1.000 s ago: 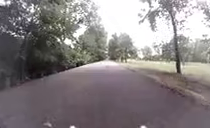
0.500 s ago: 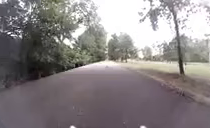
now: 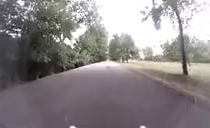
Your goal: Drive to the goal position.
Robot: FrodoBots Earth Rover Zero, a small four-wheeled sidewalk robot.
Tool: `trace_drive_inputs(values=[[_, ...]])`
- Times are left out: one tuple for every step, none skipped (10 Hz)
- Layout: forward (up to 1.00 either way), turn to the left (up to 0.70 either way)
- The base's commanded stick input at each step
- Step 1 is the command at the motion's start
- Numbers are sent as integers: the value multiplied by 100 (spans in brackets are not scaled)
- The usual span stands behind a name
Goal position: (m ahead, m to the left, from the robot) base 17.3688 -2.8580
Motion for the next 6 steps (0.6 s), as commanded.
trace_drive_inputs(values=[[70, 0], [70, 0], [70, 0], [70, 0], [70, 0], [70, 0]])
